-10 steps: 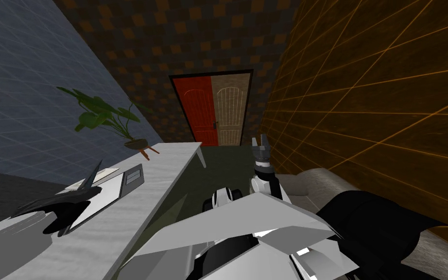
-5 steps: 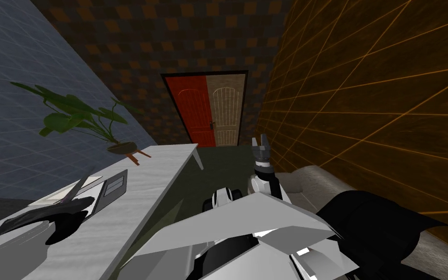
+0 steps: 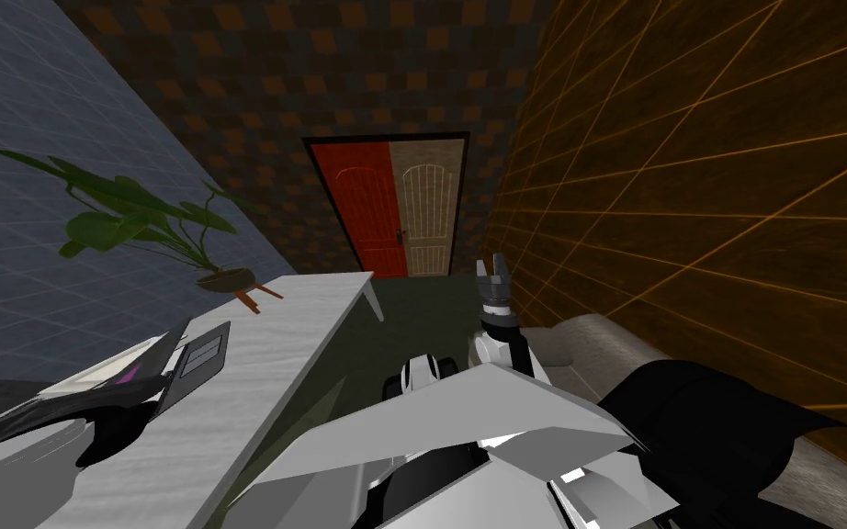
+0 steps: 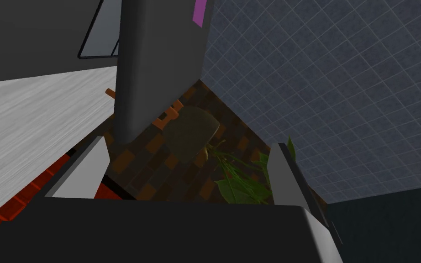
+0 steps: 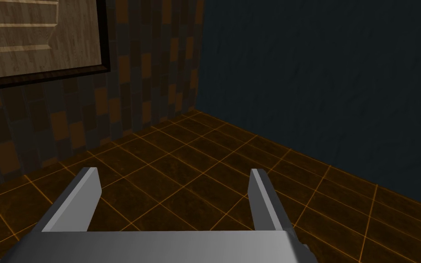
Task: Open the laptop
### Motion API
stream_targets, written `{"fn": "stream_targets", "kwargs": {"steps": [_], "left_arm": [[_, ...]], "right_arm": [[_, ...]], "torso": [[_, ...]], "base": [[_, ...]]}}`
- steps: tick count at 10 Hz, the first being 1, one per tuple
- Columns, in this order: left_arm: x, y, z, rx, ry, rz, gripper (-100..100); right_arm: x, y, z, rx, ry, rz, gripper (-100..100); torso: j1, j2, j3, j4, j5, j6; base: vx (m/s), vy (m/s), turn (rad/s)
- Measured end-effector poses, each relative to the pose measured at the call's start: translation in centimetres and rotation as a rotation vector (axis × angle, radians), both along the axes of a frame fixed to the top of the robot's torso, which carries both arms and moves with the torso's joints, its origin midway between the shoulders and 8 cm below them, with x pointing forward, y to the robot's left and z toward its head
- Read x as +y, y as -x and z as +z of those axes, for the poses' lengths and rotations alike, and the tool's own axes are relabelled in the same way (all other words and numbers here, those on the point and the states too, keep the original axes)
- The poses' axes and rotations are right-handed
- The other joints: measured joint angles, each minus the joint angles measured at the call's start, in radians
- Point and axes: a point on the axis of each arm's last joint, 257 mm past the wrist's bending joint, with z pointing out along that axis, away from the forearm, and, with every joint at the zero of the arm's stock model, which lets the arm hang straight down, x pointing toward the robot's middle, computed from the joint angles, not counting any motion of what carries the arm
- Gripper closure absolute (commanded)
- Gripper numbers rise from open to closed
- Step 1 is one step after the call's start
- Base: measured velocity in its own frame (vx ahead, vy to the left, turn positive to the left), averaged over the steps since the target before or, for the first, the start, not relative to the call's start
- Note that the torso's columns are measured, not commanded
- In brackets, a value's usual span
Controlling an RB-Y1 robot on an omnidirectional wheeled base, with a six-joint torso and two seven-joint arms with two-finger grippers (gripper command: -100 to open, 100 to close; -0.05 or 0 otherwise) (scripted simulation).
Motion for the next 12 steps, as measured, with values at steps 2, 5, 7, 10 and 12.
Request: {"fn": "stream_targets", "kwargs": {"steps": [2,5,7,10,12], "left_arm": [[-0.4,-0.7,1.2,0.003,0.001,-0.017,-100],[-1.3,-2.3,3.4,0.004,0.0,-0.048,-100],[-1.3,-2.7,3.8,0.003,-0.001,-0.053,0],[-1.3,-2.6,3.8,0.003,-0.001,-0.053,0],[-1.3,-2.6,3.8,0.003,-0.001,-0.053,0]], "right_arm": [[0.0,0.0,0.0,0.0,0.0,0.0,0],[0.0,0.0,0.0,0.0,0.0,0.0,0],[0.0,0.0,0.0,0.0,0.0,0.0,0],[0.0,0.0,0.0,0.0,0.0,0.0,0],[0.0,0.0,0.0,0.0,0.0,0.0,0]], "torso": [[-0.003,0.001,0.0,0.001,-0.002,-0.001],[-0.002,0.0,0.0,0.0,-0.002,0.0],[-0.001,-0.001,0.0,0.0,0.0,0.0],[-0.001,-0.001,0.0,0.0,0.0,0.0],[-0.001,-0.001,-0.001,0.0,0.0,0.0]], "base": [[0.003,0.01,0.041],[0.003,0.011,0.049],[0.0,0.0,0.0],[0.0,0.0,0.0],[0.0,0.0,0.0]]}}
